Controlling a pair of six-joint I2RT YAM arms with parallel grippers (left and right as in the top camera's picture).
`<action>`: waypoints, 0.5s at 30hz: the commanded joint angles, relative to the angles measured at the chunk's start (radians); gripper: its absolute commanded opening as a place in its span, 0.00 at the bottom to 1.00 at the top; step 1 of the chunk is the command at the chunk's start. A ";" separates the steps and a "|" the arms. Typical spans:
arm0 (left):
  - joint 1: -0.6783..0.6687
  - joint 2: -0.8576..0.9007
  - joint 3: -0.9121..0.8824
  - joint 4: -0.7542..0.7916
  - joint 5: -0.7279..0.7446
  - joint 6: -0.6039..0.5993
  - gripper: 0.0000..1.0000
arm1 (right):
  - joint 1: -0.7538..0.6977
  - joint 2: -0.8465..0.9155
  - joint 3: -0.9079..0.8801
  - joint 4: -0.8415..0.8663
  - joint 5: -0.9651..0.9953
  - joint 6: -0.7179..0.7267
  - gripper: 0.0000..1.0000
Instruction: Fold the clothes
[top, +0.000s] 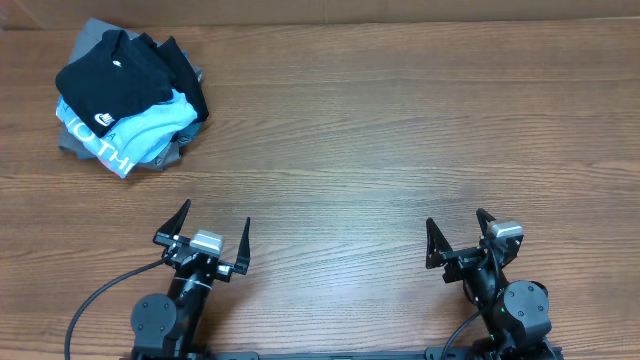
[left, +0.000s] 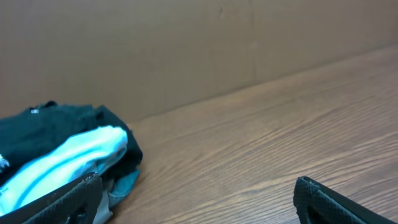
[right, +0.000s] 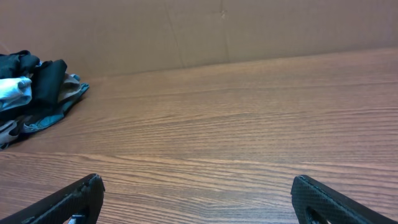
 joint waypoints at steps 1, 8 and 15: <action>0.024 -0.040 -0.076 0.040 0.011 -0.061 1.00 | -0.002 -0.012 -0.004 0.006 0.007 0.008 1.00; 0.041 -0.039 -0.084 0.025 -0.005 -0.073 1.00 | -0.002 -0.012 -0.004 0.006 0.007 0.008 1.00; 0.041 -0.038 -0.084 0.025 -0.005 -0.073 1.00 | -0.002 -0.012 -0.004 0.006 0.007 0.008 1.00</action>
